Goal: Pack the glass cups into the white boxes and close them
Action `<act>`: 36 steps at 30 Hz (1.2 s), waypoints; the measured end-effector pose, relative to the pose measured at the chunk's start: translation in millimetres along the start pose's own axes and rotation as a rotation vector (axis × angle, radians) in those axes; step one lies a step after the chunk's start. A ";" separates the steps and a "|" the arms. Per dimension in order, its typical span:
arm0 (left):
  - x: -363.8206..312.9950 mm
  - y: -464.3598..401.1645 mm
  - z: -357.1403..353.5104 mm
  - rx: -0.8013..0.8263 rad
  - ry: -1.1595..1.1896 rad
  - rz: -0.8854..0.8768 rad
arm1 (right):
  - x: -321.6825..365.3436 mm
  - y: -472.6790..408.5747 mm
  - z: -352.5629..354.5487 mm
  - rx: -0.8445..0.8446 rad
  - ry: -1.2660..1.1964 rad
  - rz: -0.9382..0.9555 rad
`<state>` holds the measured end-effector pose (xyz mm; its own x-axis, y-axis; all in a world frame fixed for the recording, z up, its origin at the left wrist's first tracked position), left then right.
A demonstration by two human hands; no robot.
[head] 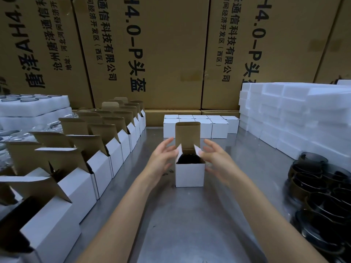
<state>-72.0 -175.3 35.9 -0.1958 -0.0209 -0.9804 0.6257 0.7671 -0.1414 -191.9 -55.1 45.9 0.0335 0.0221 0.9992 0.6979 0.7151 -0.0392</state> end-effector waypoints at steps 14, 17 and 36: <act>6.3 8.9 -2.6 0.031 0.029 0.014 | -7.9 5.2 -3.8 -0.023 0.014 0.155; 8.8 12.2 -8.1 0.153 -0.017 0.014 | -11.1 6.1 -4.6 0.002 0.016 0.194; 11.7 14.2 -10.0 0.250 0.085 0.102 | -22.7 7.3 -16.1 0.027 -0.038 0.196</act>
<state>-73.0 -158.2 23.8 -0.1780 0.1100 -0.9779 0.8102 0.5804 -0.0822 -176.1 -61.6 22.8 0.1397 0.1887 0.9720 0.6614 0.7128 -0.2334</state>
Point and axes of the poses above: each hand's wrist, its own y-axis away from the middle knuckle, its own z-axis out of the back of the hand, x = y × z, the point moved 6 cm from there along -y, towards the middle knuckle, and after that the axes turned 6 degrees about -x, right-handed, at the moved point
